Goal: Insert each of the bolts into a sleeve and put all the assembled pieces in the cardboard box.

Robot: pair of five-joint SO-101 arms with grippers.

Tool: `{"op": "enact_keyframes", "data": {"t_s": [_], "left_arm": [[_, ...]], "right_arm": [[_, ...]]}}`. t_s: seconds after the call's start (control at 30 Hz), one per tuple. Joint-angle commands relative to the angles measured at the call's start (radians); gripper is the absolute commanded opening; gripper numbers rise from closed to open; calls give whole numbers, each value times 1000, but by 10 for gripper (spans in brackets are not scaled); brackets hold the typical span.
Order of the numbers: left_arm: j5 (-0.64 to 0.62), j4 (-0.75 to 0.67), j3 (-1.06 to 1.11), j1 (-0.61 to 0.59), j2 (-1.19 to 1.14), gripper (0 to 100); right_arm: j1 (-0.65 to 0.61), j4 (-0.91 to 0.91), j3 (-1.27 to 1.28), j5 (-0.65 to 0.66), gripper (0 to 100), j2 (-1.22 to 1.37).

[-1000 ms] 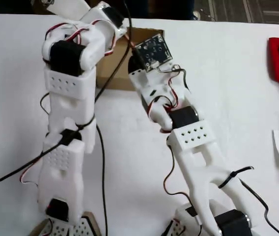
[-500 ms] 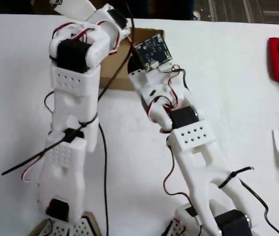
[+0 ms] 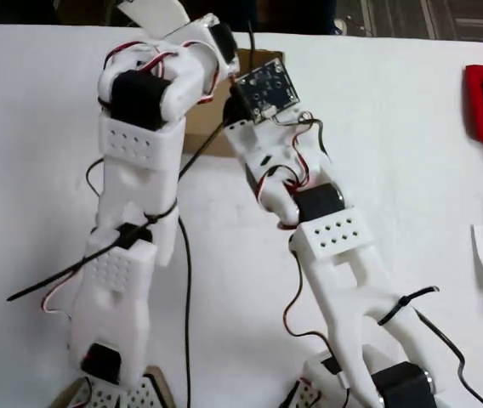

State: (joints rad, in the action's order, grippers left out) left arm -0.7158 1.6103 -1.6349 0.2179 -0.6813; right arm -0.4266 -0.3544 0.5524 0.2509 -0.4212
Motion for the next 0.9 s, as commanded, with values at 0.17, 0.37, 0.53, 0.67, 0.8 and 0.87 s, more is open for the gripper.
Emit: {"op": "enact_keyframes", "data": {"t_s": [0.17,0.37,0.53,0.67,0.8,0.87], "left_arm": [[49,-6,-27,23,6,25],[106,31,-25,57,6,25],[114,43,-25,75,6,25],[117,48,-25,75,6,25],[118,49,-25,80,6,25],[118,51,-25,81,6,25]], "right_arm": [[1,1,-14,3,21,-53],[1,1,-14,2,21,-53],[1,1,-14,2,21,-54],[12,1,-15,2,21,-54],[13,1,-15,2,21,-54],[13,1,-15,2,21,-54]]}}
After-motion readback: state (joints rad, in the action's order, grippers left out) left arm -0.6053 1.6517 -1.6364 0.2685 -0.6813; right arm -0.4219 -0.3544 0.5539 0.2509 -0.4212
